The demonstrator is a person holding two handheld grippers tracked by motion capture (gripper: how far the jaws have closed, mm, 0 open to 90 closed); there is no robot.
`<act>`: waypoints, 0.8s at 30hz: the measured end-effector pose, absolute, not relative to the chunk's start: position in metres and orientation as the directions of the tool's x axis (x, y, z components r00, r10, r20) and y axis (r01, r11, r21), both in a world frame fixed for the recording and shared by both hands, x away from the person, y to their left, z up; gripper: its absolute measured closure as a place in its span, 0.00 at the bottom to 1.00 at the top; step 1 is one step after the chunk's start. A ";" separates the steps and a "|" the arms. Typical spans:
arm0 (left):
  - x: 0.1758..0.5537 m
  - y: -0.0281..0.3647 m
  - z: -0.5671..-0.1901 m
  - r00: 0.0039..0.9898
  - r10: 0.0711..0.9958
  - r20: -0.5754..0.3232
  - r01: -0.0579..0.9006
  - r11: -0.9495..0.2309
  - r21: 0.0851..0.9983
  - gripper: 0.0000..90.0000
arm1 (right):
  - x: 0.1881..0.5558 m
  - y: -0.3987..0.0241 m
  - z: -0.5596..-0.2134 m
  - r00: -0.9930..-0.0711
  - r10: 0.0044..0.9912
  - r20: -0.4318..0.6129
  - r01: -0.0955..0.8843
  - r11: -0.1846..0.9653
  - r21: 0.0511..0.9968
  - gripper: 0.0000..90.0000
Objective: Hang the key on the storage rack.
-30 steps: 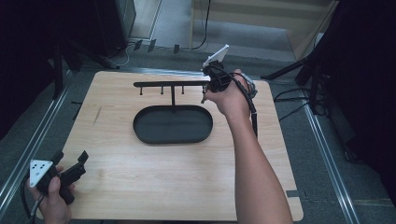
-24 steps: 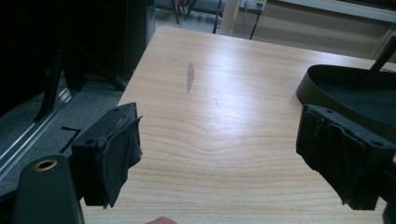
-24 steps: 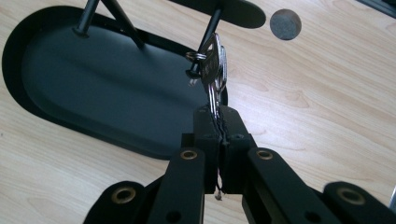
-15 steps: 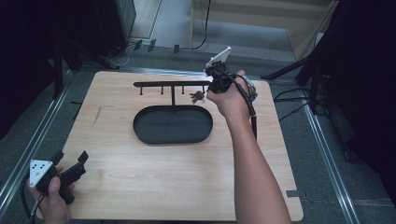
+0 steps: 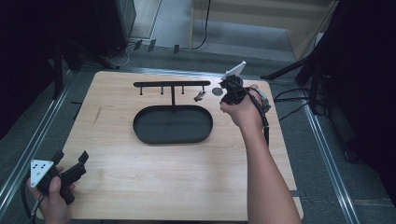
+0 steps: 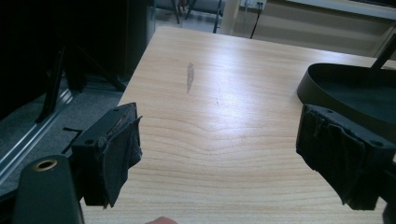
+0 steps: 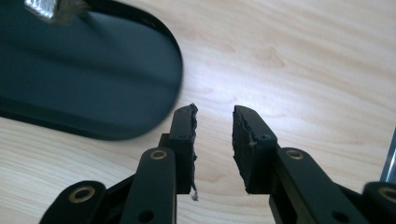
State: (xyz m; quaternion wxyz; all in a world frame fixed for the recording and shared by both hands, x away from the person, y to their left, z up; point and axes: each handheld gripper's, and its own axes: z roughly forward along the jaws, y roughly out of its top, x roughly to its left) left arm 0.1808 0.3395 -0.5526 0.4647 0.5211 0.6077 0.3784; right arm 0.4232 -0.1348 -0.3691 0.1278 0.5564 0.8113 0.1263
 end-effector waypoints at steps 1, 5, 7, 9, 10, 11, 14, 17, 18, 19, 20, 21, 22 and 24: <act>0.181 0.339 -0.553 -0.025 0.985 -0.169 0.282 0.170 0.944 0.16 | 0.423 -0.140 -0.373 -0.342 0.938 -0.064 0.874 0.342 0.345 0.78; 0.181 0.339 -0.553 -0.025 0.986 -0.167 0.281 0.167 0.945 0.16 | 0.421 -0.157 -0.386 -0.321 0.946 -0.049 0.891 0.320 0.321 0.78; 0.181 0.339 -0.553 -0.026 0.986 -0.166 0.283 0.166 0.945 0.16 | 0.419 -0.168 -0.395 -0.311 0.950 -0.040 0.899 0.307 0.310 0.78; 0.181 0.339 -0.553 -0.026 0.986 -0.166 0.282 0.166 0.945 0.16 | 0.417 -0.175 -0.402 -0.303 0.952 -0.033 0.907 0.299 0.298 0.78; 0.181 0.339 -0.553 -0.026 0.986 -0.165 0.281 0.165 0.945 0.16 | 0.417 -0.175 -0.402 -0.303 0.952 -0.033 0.907 0.299 0.298 0.78; 0.181 0.339 -0.553 -0.026 0.986 -0.164 0.281 0.164 0.945 0.16 | 0.415 -0.186 -0.411 -0.287 0.958 -0.021 0.915 0.281 0.290 0.79; 0.181 0.339 -0.553 -0.027 0.986 -0.164 0.281 0.165 0.945 0.16 | 0.412 -0.194 -0.419 -0.278 0.960 -0.016 0.921 0.271 0.278 0.79; 0.181 0.338 -0.553 -0.026 0.987 -0.161 0.282 0.162 0.946 0.16 | 0.407 -0.210 -0.431 -0.253 0.967 0.002 0.932 0.243 0.269 0.79; 0.181 0.338 -0.553 -0.026 0.987 -0.160 0.282 0.161 0.946 0.16 | 0.405 -0.215 -0.435 -0.248 0.969 0.006 0.935 0.238 0.265 0.79; 0.181 0.338 -0.553 -0.026 0.987 -0.160 0.282 0.161 0.946 0.16 | 0.405 -0.215 -0.435 -0.248 0.969 0.006 0.935 0.238 0.265 0.79; 0.181 0.338 -0.553 -0.025 0.987 -0.160 0.282 0.161 0.946 0.16 | 0.401 -0.223 -0.441 -0.240 0.971 0.012 0.939 0.229 0.257 0.79; 0.181 0.338 -0.553 -0.025 0.987 -0.159 0.282 0.160 0.946 0.16 | 0.400 -0.227 -0.443 -0.237 0.971 0.015 0.940 0.225 0.257 0.79; 0.181 0.338 -0.553 -0.026 0.987 -0.159 0.281 0.160 0.946 0.16 | 0.398 -0.231 -0.445 -0.232 0.972 0.021 0.942 0.219 0.256 0.79; 0.181 0.338 -0.553 -0.026 0.987 -0.160 0.282 0.161 0.946 0.16 | 0.394 -0.238 -0.450 -0.229 0.973 0.028 0.945 0.215 0.248 0.79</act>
